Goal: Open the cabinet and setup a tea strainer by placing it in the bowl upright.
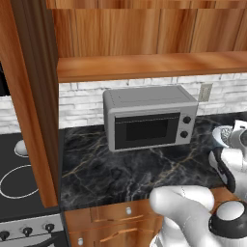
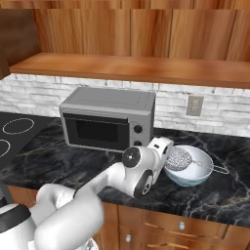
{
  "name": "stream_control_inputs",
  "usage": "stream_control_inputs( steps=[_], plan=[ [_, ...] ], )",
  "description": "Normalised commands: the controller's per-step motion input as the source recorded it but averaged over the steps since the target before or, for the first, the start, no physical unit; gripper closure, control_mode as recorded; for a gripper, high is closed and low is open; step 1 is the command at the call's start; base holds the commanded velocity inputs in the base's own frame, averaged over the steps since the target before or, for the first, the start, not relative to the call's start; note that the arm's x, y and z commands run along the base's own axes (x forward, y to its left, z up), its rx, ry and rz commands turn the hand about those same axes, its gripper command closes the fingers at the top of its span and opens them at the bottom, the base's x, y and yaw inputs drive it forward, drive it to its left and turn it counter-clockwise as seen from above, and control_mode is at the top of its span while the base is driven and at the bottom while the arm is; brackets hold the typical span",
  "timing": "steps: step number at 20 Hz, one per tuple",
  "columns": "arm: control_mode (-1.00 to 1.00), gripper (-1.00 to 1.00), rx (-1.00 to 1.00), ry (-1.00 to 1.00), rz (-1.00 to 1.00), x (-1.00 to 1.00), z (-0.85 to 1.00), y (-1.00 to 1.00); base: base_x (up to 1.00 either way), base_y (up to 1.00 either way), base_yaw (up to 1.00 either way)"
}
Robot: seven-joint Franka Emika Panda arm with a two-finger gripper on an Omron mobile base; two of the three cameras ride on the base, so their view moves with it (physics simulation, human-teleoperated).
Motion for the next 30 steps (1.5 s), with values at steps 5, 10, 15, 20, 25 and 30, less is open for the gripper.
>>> stream_control_inputs(
  steps=[5, 10, 15, 20, 25, 30],
  plan=[
    [-1.0, 1.0, 0.0, 0.09, 0.0, 0.32, -0.2, -0.19, 0.0, 0.0, 0.0],
    [-1.0, 1.0, 0.0, 0.09, 0.0, 0.29, -0.32, -0.24, 0.0, 0.0, 0.0],
    [-1.0, 1.0, 0.0, 0.01, 0.03, 0.03, -0.26, -0.07, 0.0, 0.0, 0.0],
    [-1.0, 1.0, 0.0, -0.06, 0.08, 0.0, -0.2, 0.0, 0.0, 0.0, 0.0],
    [-1.0, 1.0, 0.0, 0.0, 0.05, 0.0, -0.08, 0.0, 0.0, 0.0, 0.0],
    [-1.0, -1.0, 0.0, 0.0, 0.03, 0.0, -0.01, 0.0, 0.0, 0.0, 0.0]
  ],
)
